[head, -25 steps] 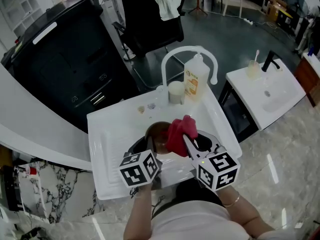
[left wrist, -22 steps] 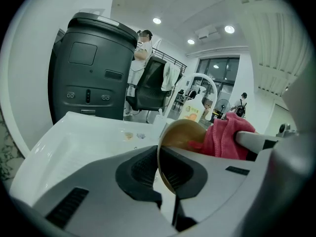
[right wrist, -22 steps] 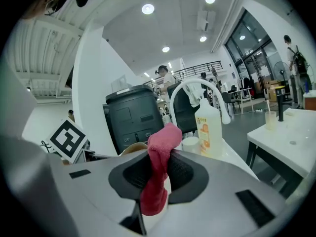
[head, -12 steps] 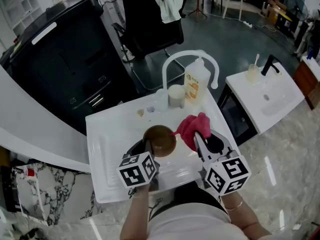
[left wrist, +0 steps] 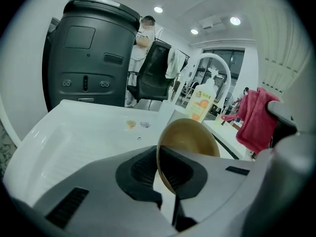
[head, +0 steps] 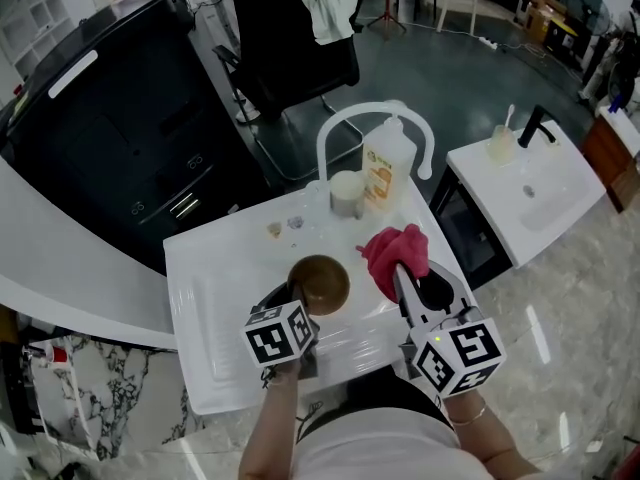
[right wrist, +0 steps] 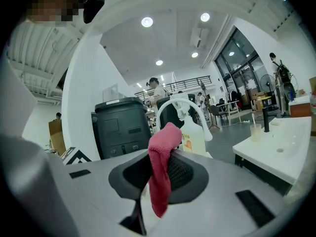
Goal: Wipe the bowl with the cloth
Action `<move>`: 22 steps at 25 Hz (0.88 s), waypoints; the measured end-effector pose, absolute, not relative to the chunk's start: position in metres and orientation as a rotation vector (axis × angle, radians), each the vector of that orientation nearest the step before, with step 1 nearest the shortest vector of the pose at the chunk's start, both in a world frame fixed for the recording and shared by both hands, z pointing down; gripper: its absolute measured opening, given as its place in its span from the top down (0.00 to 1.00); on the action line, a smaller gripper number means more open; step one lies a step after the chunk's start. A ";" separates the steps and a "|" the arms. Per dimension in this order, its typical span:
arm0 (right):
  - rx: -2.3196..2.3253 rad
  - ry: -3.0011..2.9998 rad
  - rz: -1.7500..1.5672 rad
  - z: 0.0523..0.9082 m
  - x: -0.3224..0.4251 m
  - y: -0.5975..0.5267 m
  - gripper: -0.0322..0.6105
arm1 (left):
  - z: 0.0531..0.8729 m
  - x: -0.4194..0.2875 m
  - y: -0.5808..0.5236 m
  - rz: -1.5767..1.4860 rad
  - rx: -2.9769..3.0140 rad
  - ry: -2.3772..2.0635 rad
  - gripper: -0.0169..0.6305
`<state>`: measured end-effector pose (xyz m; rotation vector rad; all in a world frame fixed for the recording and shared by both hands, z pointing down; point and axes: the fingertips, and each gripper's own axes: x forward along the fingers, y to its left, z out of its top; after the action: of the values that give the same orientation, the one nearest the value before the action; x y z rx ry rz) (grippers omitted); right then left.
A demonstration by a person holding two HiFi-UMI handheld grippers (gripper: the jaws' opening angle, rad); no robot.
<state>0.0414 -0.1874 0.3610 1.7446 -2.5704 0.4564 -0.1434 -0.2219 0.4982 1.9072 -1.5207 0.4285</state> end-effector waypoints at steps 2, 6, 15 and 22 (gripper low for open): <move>1.754 -2.565 0.471 0.362 0.044 -0.190 0.83 | 0.509 -0.143 -0.225 0.448 1.889 -1.513 0.93; 1.764 -2.555 0.488 0.365 0.046 -0.194 0.83 | 0.532 -0.143 -0.229 0.485 1.845 -1.489 0.93; 1.766 -2.535 0.521 0.376 0.052 -0.206 0.83 | 0.591 -0.137 -0.244 0.593 1.768 -1.409 0.93; 1.767 -2.520 0.533 0.378 0.058 -0.216 0.83 | 0.623 -0.124 -0.259 0.639 1.723 -1.357 0.93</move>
<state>0.0575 -0.2164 0.3783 1.7671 -2.5197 0.5334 -0.1240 -0.2594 0.6229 1.7233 -1.3575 0.6387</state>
